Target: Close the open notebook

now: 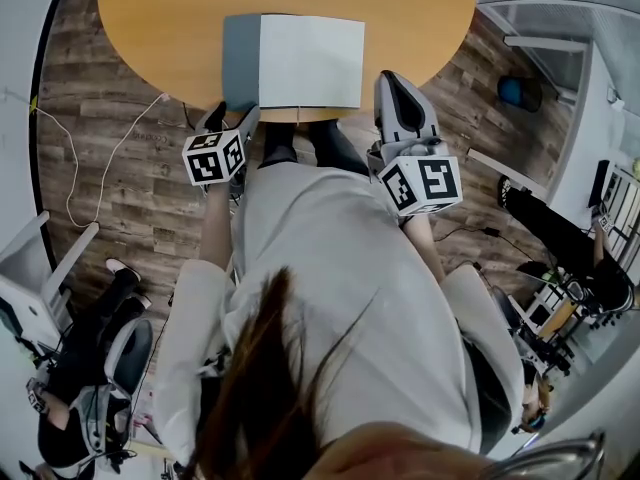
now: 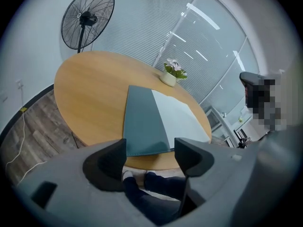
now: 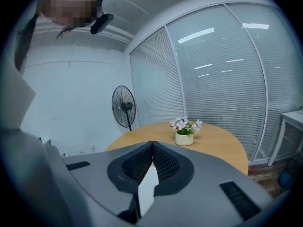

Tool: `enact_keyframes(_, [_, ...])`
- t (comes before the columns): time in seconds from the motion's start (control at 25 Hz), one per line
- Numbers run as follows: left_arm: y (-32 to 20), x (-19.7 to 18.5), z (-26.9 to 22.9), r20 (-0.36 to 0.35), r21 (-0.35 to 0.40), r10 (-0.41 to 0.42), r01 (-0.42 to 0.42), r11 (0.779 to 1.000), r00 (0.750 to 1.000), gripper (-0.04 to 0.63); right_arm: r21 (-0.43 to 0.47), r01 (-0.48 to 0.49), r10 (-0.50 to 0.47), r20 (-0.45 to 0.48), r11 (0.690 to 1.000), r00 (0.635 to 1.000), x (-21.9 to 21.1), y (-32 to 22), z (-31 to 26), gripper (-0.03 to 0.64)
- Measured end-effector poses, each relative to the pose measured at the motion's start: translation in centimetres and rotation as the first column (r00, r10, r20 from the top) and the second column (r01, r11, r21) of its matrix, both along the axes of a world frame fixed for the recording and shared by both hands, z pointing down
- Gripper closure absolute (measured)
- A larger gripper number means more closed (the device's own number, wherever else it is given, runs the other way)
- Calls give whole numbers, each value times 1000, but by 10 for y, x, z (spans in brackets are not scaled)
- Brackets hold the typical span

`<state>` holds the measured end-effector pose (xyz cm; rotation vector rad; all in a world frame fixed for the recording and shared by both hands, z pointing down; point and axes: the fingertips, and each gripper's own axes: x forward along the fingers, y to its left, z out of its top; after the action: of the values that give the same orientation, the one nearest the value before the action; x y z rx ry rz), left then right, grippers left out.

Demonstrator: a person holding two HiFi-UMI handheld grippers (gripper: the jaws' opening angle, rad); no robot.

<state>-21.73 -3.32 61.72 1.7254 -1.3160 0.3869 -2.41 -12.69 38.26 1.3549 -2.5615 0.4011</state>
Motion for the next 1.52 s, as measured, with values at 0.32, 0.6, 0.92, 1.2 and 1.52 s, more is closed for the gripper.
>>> enact_keyframes(0.32, [3,-4,0,27,-27,0,1,1000,1000,279,3,-2,2,2,1000,1000,4,2,2,614])
enact_keyframes(0.6, [5,0,4,22,-45,14,-13,999,1000,279,2,-25,25,10,1000,1000,5,3,2,614])
enact_keyframes(0.92, [-2,12,-5,-86,-27,-41,39,999,995,283,0,-24,24,17,1000,1000,10,5,3,614])
enact_keyframes(1.2, [-2,1,-31,-112,34,-76,80,996,991,387,11,-15,15,21,1000,1000,8,13,0,614])
enact_keyframes(1.52, [-2,9,-61,-52,114,-71,77,990,996,454,29,-18,17,39,999,999,34,18,-5,614])
